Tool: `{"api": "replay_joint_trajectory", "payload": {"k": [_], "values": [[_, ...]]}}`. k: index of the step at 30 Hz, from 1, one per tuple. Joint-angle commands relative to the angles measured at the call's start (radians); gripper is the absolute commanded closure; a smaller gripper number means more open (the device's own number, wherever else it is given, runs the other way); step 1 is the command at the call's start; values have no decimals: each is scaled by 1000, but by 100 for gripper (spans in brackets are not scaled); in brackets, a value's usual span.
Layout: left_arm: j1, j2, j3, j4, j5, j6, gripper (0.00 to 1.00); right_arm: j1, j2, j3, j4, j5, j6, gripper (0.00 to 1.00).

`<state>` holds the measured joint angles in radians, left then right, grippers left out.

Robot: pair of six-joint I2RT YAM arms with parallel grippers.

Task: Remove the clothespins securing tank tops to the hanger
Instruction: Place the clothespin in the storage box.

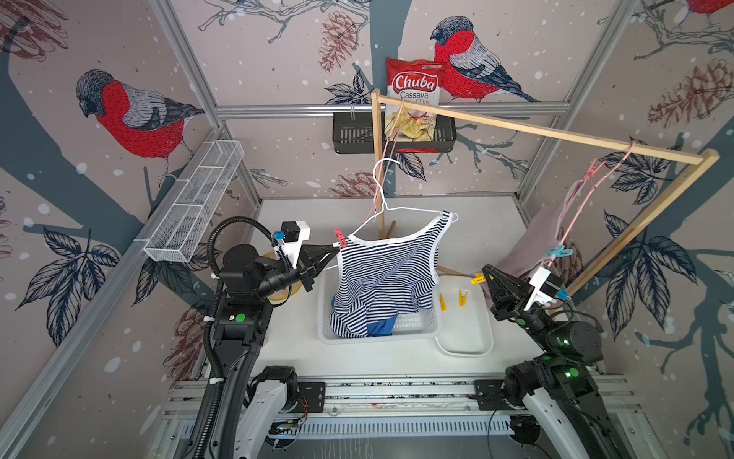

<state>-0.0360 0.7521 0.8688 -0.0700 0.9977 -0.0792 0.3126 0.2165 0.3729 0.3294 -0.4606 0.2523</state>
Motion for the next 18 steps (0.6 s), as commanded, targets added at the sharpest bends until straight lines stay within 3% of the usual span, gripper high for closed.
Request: {"api": "replay_joint_trajectory", "payload": {"k": [1, 8, 18], "values": [[-1, 4, 1, 73, 29, -11, 100, 6, 1, 28, -17, -15, -33, 100], [-1, 6, 0, 88, 23, -11, 100, 67, 48, 31, -62, -17, -64, 100], [-1, -32, -5, 68, 23, -14, 100, 299, 99, 27, -136, 247, -159, 100]]}}
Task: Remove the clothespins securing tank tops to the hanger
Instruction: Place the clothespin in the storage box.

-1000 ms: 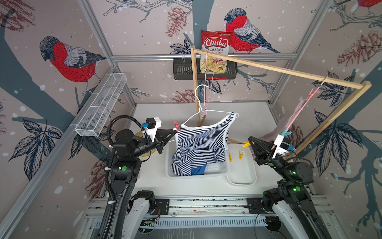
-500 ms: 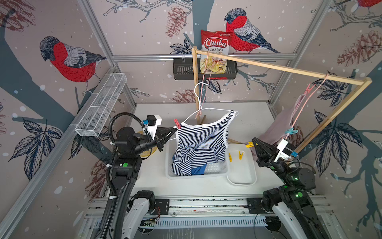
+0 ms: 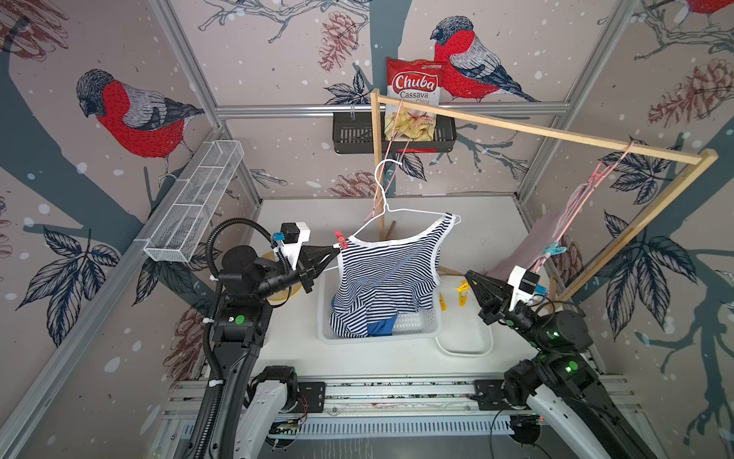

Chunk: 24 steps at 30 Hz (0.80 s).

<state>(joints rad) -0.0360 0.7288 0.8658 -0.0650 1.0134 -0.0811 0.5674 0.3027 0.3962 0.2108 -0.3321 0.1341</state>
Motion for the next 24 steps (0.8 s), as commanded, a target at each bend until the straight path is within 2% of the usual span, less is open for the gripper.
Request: {"api": "replay_joint_trajectory", "payload": {"k": [1, 6, 15, 24], "values": [[-1, -13, -3, 65, 7, -16, 100, 68, 17, 4, -23, 153, -49, 100], [-1, -31, -11, 61, -1, -25, 100, 192, 52, 3, -58, 441, -61, 100], [-1, -57, -23, 42, -9, -21, 100, 335, 63, -117, -17, 658, 14, 100], [0, -87, -46, 38, -19, -32, 100, 347, 52, -233, -24, 829, 149, 100]]}}
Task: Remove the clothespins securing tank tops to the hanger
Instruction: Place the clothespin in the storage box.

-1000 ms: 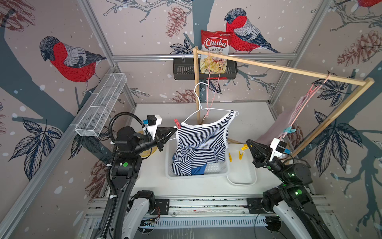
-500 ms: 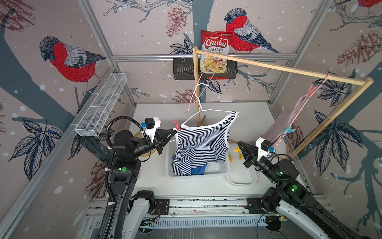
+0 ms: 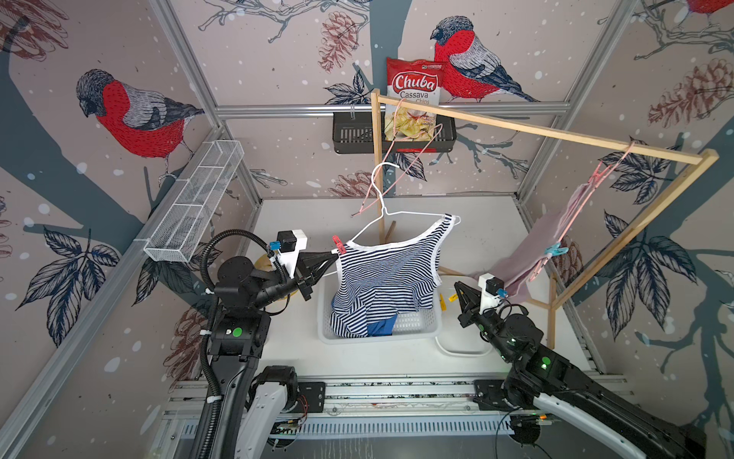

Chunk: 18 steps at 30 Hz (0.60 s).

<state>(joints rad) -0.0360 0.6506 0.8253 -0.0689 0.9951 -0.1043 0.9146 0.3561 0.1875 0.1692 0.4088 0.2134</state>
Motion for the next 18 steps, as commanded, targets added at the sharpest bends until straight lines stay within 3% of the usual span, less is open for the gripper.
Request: {"api": "replay_joint_trajectory", "payload": {"k": [1, 11, 14, 18], "values": [[-1, -11, -9, 41, -5, -10, 100, -2, -2, -34, 14, 101, 84, 100], [-1, -31, -35, 31, -14, -26, 100, -11, 29, -122, 46, 140, 178, 100], [-1, -32, -40, 29, -18, -25, 100, -42, 70, -105, 21, 174, 231, 91], [0, -34, -40, 19, -21, -20, 100, -125, 169, -73, 14, 72, 273, 85]]}}
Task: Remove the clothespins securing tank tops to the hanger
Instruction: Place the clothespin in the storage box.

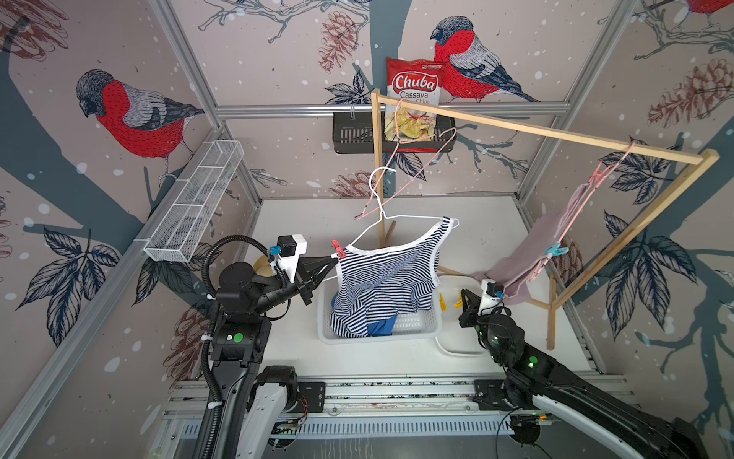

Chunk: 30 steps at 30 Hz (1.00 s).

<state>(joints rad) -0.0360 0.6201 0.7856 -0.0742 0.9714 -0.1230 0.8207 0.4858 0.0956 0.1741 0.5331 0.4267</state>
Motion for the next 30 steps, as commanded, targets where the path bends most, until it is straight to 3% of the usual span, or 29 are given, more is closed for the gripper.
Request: {"api": "replay_joint_trajectory", "payload": {"k": [1, 7, 11, 14, 17, 25, 30], "values": [[-1, -5, -2, 24, -1, 0, 100, -53, 72, 30, 0, -75, 75, 84], [0, -1, -3, -2, -17, 25, 100, -98, 242, 84, -28, -140, 141, 75], [0, 4, -12, -22, -36, 48, 100, -98, 338, 93, 31, -213, 149, 57], [-1, 5, -19, -22, -40, 52, 100, -77, 384, 121, 31, -203, 156, 49], [-1, 3, -19, -24, -51, 56, 100, -18, 395, 155, 10, -137, 140, 39], [-1, -5, -13, -26, -88, 69, 100, 262, 248, 174, 164, 3, -89, 39], [-1, -18, -13, -39, -91, 75, 100, 321, 202, 245, 208, -28, -221, 35]]}}
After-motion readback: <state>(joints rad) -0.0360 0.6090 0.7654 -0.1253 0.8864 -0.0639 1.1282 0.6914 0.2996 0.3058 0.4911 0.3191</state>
